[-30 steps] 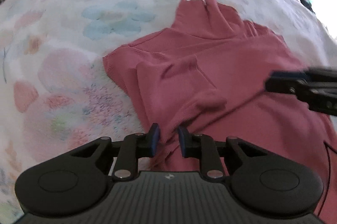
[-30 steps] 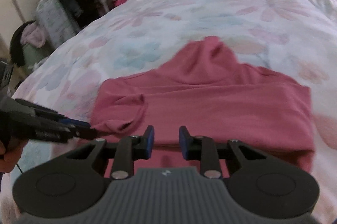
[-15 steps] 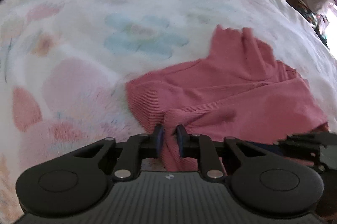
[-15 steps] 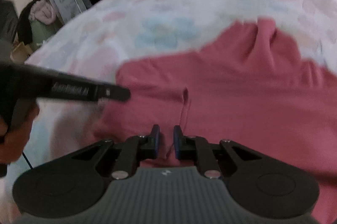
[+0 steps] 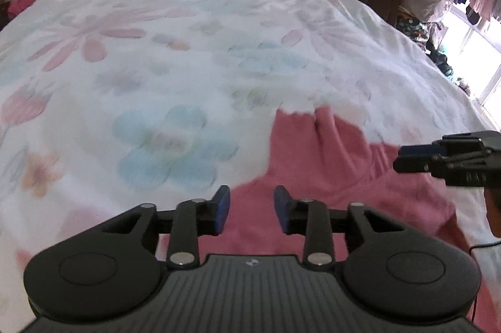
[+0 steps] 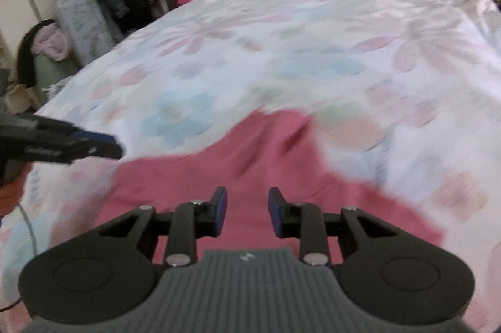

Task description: Fold small clothes

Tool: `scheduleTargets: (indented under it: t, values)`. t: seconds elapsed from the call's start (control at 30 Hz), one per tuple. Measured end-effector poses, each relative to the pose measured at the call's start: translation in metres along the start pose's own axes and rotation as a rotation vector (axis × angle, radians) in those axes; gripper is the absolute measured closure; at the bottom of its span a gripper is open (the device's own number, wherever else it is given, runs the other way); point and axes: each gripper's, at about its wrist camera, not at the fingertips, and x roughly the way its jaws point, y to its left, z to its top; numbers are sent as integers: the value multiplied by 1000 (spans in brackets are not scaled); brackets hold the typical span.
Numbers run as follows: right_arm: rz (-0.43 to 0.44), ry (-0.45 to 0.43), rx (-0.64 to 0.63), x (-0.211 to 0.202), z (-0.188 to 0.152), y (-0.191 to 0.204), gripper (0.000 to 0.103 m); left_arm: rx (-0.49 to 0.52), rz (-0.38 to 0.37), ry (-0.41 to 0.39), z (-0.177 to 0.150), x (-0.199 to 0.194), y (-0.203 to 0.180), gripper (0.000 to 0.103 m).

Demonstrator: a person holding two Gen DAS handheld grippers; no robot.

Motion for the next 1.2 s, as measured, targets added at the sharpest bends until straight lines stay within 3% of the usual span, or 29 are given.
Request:
scheduleTargets:
  t: [0.23,0.37,0.53,0.57,0.6,0.63,0.67,0.7,1.03,1.2]
  values:
    - [-13,8,157,35,39,-55,76,-72,-42,17,30,64,-5,59]
    - [-23,34,202,68,50,-63,76,-36,-4,49,38,100,-13,59]
    - [-17,51,236,105,55,-69,77,-53,-17,74,43,132,-13,59]
    - [-16,52,246,110,56,-72,79,-64,-28,71,44,134,-12,59]
    - [-13,52,253,113,57,-73,89,-81,-44,66,45,136,-10,61]
    - [-1,52,264,116,57,-75,96,-96,-66,59,46,136,-10,72]
    - [11,51,271,116,57,-76,103,-105,-82,57,47,135,-9,80]
    - [22,51,270,115,58,-77,103,-103,-102,57,49,134,-10,99]
    - [94,-6,97,26,55,-75,103,15,-140,-71,37,42,-16,100]
    - [168,-27,-58,-33,26,-50,103,107,-185,-108,3,-8,-38,100]
